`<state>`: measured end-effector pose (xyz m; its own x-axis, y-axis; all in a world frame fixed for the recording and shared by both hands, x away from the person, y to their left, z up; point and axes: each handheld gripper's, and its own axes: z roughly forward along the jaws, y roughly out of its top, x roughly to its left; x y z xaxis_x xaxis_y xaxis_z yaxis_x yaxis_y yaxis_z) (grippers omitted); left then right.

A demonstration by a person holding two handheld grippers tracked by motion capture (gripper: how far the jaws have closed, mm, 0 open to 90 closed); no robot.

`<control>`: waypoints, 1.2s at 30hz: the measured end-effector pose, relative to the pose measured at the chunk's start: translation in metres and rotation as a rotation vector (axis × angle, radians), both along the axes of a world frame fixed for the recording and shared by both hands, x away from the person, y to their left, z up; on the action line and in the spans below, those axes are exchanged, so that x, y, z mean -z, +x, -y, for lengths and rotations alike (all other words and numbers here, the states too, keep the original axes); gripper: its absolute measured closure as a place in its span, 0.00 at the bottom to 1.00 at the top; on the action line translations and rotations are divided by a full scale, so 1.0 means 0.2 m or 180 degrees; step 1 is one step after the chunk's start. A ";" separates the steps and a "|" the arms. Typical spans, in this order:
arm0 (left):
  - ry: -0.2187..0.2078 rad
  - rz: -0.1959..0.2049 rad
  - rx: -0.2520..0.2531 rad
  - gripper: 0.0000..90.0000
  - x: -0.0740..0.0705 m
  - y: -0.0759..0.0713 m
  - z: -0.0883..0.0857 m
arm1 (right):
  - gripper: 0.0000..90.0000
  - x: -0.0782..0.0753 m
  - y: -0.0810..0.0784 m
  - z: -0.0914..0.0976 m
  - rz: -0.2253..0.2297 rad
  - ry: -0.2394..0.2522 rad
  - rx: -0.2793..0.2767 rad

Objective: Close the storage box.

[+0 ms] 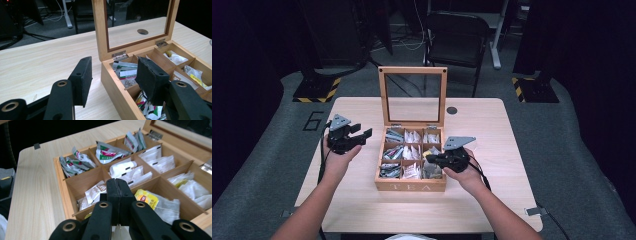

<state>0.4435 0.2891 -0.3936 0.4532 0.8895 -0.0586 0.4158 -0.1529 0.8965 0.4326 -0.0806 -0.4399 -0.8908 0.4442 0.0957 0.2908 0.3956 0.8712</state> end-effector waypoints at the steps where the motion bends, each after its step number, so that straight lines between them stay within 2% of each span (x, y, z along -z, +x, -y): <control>1: -0.0002 0.0000 -0.0001 0.51 0.00 0.00 0.00 | 1.00 -0.01 0.00 0.01 -0.0011 0.0017 0.0015; 7: 0.0006 0.0000 0.0005 0.52 0.00 0.00 0.00 | 1.00 -0.03 0.01 0.03 0.0011 0.0031 0.0026; 11: -0.0001 0.0008 -0.0005 0.52 -0.01 0.00 0.00 | 1.00 -0.07 0.02 0.03 0.0077 0.0019 0.0029; 24: 0.0014 0.0001 0.0007 0.51 -0.02 0.00 -0.01 | 1.00 -0.09 0.04 0.03 0.0000 0.0023 -0.0001; 31: 0.0012 0.0020 -0.0006 0.51 -0.02 0.00 -0.01 | 1.00 -0.09 0.04 0.03 0.0007 0.0039 -0.0015; 36: 0.0013 0.0020 -0.0006 0.51 -0.02 0.00 -0.01 | 1.00 -0.12 0.05 0.04 0.0017 0.0068 -0.0027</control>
<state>0.4444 0.2913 -0.3887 0.4517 0.8906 -0.0520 0.4104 -0.1557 0.8985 0.4424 -0.0879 -0.4150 -0.8951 0.4345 0.1004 0.2829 0.3793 0.8810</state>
